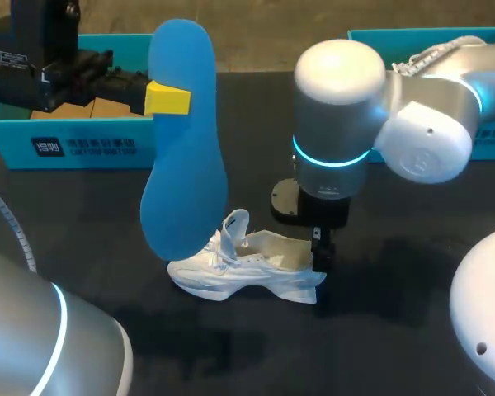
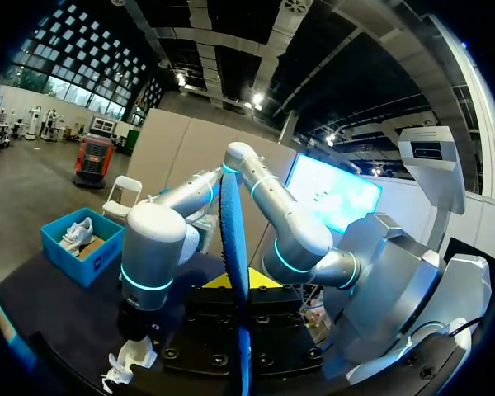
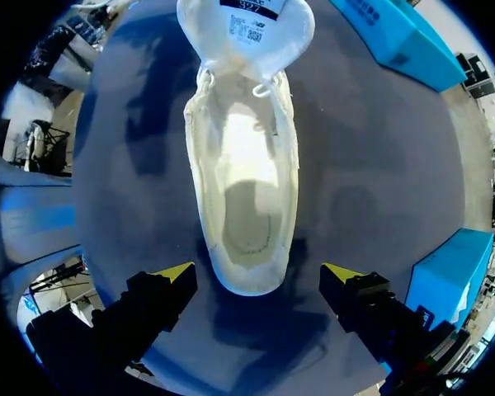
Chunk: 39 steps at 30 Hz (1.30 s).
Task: Take the shoe out of the shoebox, open the shoe tongue, remove and reinsert the insole, then place the shoe into the shoebox
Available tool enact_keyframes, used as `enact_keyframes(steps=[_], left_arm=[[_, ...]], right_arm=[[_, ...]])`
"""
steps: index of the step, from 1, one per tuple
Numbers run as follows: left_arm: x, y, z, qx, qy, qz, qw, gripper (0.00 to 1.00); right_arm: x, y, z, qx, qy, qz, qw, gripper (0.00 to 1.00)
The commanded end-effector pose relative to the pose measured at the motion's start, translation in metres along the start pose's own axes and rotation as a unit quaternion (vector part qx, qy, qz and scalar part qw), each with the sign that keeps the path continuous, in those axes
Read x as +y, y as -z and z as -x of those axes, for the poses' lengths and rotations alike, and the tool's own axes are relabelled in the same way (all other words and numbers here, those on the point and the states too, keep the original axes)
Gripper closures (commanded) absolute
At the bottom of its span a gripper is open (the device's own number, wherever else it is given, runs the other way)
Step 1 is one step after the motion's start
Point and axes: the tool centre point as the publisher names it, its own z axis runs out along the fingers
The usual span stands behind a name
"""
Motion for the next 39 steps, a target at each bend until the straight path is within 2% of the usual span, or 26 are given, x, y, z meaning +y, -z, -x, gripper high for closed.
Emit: enact_keyframes(steps=[1,9,15,24,39], left_arm=[[-0.001,0.000,0.001,0.000,0.000,0.002,1.000,1.00],[-0.001,0.000,0.001,0.000,0.000,0.002,1.000,1.00],[-0.001,0.000,0.001,0.000,0.000,0.002,1.000,1.00],[-0.001,0.000,0.001,0.000,0.000,0.002,1.000,1.00],[-0.001,0.000,0.001,0.000,0.000,0.002,1.000,1.00]], right_arm=[[0.006,0.002,0.000,-0.003,0.002,-0.016,1.000,0.00],[0.019,0.006,0.012,-0.011,0.016,-0.001,1.000,0.00],[0.031,0.010,0.028,-0.018,0.027,0.004,0.999,0.00],[0.052,0.002,0.045,-0.023,0.038,0.016,0.999,0.00],[0.075,-0.027,0.043,-0.018,0.032,0.041,0.998,0.00]])
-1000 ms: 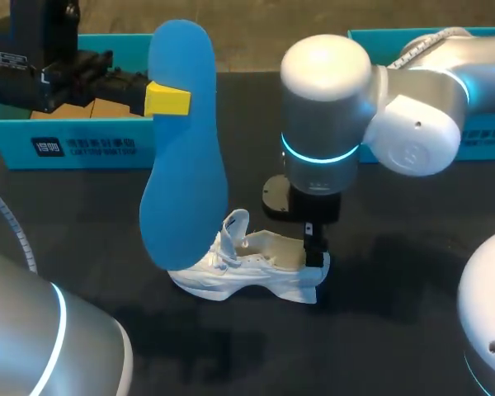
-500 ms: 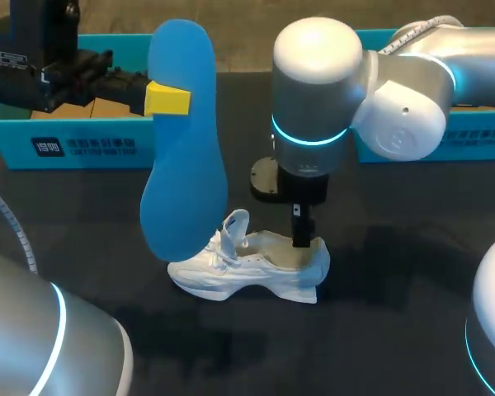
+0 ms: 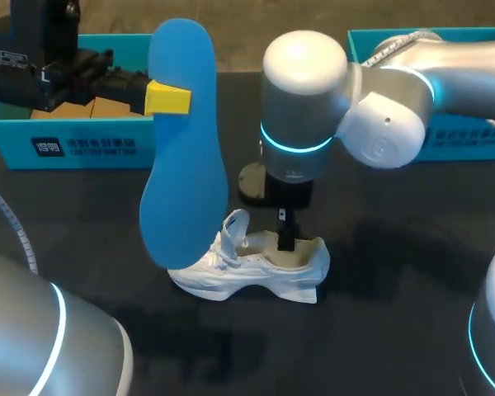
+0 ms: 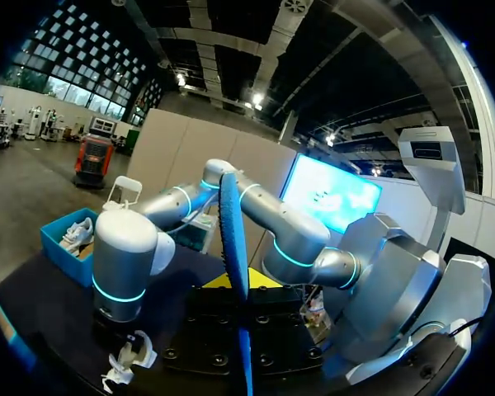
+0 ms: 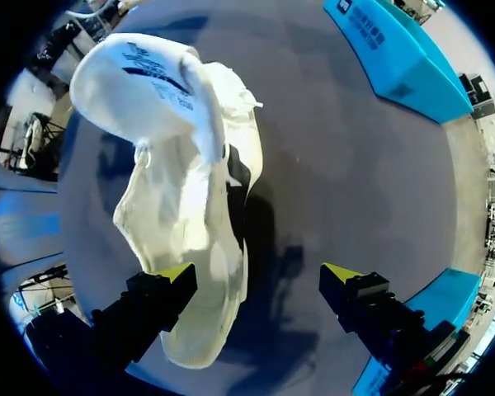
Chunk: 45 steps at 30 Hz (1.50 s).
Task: Take the shoe out of the shoebox, open the shoe tongue, remove and reinsert the insole, then place the shoe into the shoebox
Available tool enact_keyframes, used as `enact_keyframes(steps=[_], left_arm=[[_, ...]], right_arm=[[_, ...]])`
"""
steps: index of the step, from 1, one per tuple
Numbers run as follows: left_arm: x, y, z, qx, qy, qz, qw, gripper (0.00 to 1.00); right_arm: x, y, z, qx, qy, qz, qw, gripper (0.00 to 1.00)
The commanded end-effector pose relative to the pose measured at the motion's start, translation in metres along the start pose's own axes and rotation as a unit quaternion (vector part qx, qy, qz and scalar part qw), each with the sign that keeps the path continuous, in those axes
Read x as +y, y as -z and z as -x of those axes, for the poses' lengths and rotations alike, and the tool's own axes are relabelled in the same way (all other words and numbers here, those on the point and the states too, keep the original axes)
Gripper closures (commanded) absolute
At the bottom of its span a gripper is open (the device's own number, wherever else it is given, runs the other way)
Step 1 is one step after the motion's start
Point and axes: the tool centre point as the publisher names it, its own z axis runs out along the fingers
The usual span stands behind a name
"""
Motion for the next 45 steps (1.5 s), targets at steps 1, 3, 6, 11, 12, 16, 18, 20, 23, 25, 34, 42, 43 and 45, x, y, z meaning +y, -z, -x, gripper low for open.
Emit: enact_keyframes(steps=[1,3,6,11,12,16,18,20,23,25,34,42,43,45], left_arm=[[-0.001,0.000,0.001,0.000,0.001,0.002,1.000,1.00],[-0.001,0.000,0.001,0.000,0.001,0.002,1.000,1.00],[-0.001,0.000,0.001,0.000,0.001,0.002,1.000,1.00],[-0.001,0.000,0.001,0.000,0.001,0.002,1.000,1.00],[-0.001,0.000,0.001,0.000,0.001,0.002,1.000,1.00],[-0.001,0.000,0.001,0.000,0.001,0.002,1.000,1.00],[-0.001,0.000,0.001,0.000,0.001,0.002,1.000,1.00],[-0.001,0.000,0.001,0.000,0.001,0.002,1.000,1.00],[-0.001,0.000,0.001,0.000,0.001,0.002,1.000,1.00],[-0.001,0.000,0.001,0.000,0.001,0.002,1.000,1.00],[-0.001,0.000,0.001,0.000,0.001,0.002,1.000,1.00],[-0.001,0.000,0.001,0.000,0.001,0.002,1.000,1.00],[-0.001,0.000,0.001,0.000,0.001,0.002,1.000,1.00],[-0.001,0.000,0.001,0.000,0.001,0.002,1.000,1.00]], right_arm=[[0.008,-0.017,-0.001,0.003,0.000,0.000,1.000,0.00],[0.009,-0.021,-0.001,0.007,0.000,0.001,1.000,0.00],[0.011,-0.026,-0.001,0.010,-0.001,0.003,1.000,0.00],[0.017,-0.034,-0.001,0.016,-0.002,0.003,1.000,0.00],[0.017,-0.035,-0.001,0.016,-0.003,0.003,1.000,0.08],[0.019,-0.039,-0.002,0.022,-0.003,0.005,1.000,1.00],[0.019,-0.041,-0.003,0.024,-0.005,0.004,1.000,1.00],[0.020,-0.042,-0.005,0.025,-0.005,0.002,1.000,1.00],[0.020,-0.042,-0.008,0.028,-0.010,0.000,1.000,1.00],[0.020,-0.041,-0.011,0.028,-0.013,-0.001,1.000,1.00],[0.020,-0.033,-0.017,0.029,-0.033,-0.011,0.999,1.00],[0.021,-0.013,-0.019,0.030,-0.069,-0.009,0.997,1.00],[0.020,-0.010,-0.019,0.029,-0.075,-0.011,0.997,1.00],[0.019,-0.005,-0.019,0.031,-0.086,-0.007,0.996,1.00]])
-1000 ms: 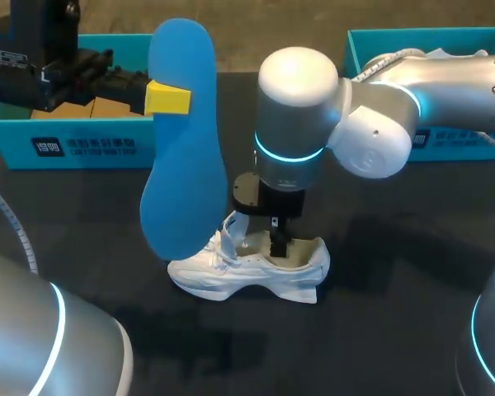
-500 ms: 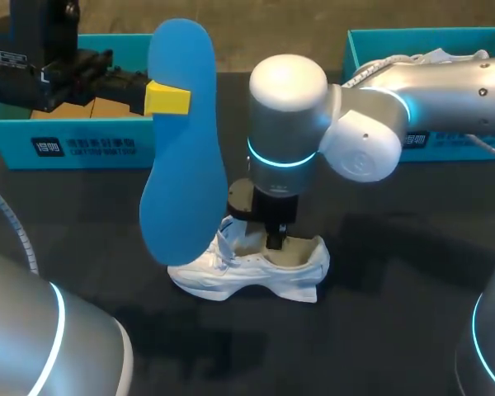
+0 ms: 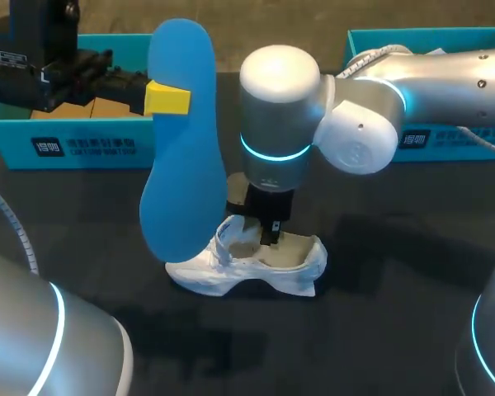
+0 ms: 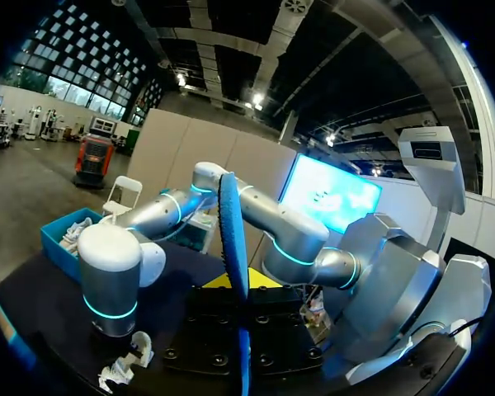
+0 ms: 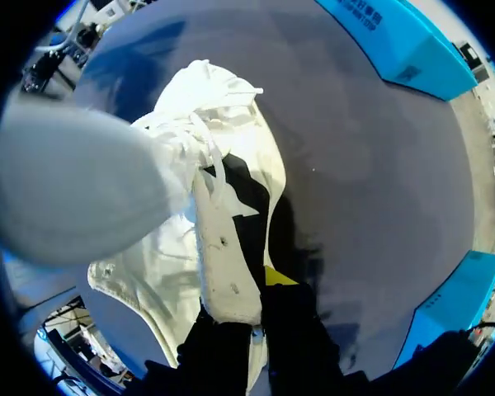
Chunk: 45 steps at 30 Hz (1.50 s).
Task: Take the shoe out of the shoebox, open the shoe tongue, remove and reinsert the insole, then place the shoe into the shoebox
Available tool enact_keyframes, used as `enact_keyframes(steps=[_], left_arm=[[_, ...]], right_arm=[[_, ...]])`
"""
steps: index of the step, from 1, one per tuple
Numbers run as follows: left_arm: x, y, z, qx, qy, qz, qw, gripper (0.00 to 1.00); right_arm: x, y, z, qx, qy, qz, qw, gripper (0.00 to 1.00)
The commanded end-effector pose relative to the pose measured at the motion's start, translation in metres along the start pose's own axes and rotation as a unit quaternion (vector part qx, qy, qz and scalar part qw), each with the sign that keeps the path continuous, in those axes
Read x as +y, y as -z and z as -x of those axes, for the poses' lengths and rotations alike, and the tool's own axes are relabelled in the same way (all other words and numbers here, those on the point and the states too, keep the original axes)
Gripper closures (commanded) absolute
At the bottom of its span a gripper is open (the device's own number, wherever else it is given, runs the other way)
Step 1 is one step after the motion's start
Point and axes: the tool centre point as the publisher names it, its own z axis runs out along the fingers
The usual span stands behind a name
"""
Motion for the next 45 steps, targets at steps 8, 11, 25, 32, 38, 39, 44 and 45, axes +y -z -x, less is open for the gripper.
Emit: enact_keyframes(steps=[8,11,25,32,38,39,44,45], left_arm=[[-0.001,-0.001,0.001,0.001,0.000,0.002,1.000,1.00],[-0.001,-0.001,0.001,0.001,0.000,0.002,1.000,1.00],[-0.001,-0.001,0.001,0.001,0.000,0.002,1.000,1.00],[-0.001,-0.001,0.001,0.001,0.000,0.002,1.000,1.00],[-0.001,-0.001,0.001,0.001,0.000,0.002,1.000,1.00],[-0.001,-0.001,0.001,0.001,0.000,0.002,1.000,1.00],[-0.001,-0.001,0.001,0.001,0.000,0.002,1.000,1.00],[-0.001,-0.001,0.001,0.001,0.000,0.002,1.000,1.00]], right_arm=[[-0.018,0.029,-0.007,0.019,-0.124,0.013,0.992,1.00],[-0.022,0.034,-0.011,0.022,-0.189,0.027,0.981,1.00],[-0.031,0.036,-0.036,0.003,-0.416,0.052,0.908,1.00],[-0.034,0.023,-0.038,0.009,-0.455,0.058,0.888,1.00],[-0.035,0.011,-0.033,0.016,-0.467,0.067,0.882,1.00],[-0.035,0.010,-0.031,0.017,-0.467,0.067,0.882,1.00],[-0.038,0.003,-0.024,0.025,-0.473,0.064,0.879,1.00],[-0.039,0.002,-0.023,0.025,-0.474,0.066,0.878,1.00]])
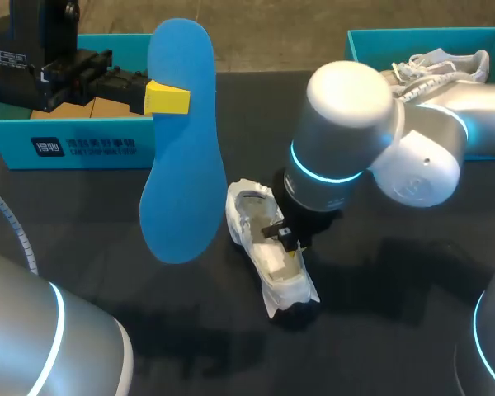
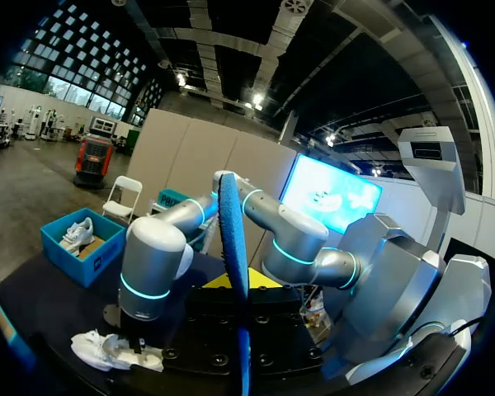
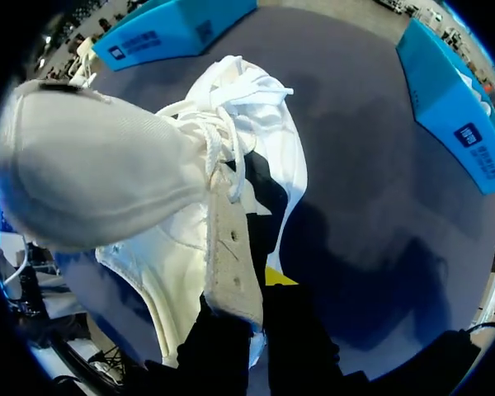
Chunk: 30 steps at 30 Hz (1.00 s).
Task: Take the shoe out of the shoebox, open the shoe tongue, remove and reinsert the insole, then place the shoe into the shoebox
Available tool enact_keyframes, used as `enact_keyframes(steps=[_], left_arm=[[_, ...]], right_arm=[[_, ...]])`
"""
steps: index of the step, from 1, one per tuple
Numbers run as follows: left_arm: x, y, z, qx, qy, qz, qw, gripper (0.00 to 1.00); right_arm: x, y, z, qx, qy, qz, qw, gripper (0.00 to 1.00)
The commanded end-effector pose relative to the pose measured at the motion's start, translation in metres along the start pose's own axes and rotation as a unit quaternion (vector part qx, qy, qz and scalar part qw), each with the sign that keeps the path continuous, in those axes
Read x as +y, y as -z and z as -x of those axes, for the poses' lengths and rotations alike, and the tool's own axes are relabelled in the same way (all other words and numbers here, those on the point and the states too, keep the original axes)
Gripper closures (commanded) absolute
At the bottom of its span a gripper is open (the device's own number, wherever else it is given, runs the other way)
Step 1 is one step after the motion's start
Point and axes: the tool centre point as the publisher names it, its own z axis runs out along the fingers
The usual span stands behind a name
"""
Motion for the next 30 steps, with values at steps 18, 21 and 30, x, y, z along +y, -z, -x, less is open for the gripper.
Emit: enact_keyframes(steps=[18,21,30], left_arm=[[-0.001,-0.001,0.001,0.001,0.000,0.002,1.000,1.00],[-0.001,-0.001,0.001,0.001,0.000,0.002,1.000,1.00],[-0.001,-0.001,0.001,0.001,0.000,0.002,1.000,1.00]], right_arm=[[0.002,-0.016,0.028,0.010,-0.053,0.008,0.999,1.00],[0.003,-0.023,0.031,0.015,-0.058,0.006,0.998,1.00],[0.008,-0.018,0.031,0.018,-0.049,0.017,0.999,0.00]])
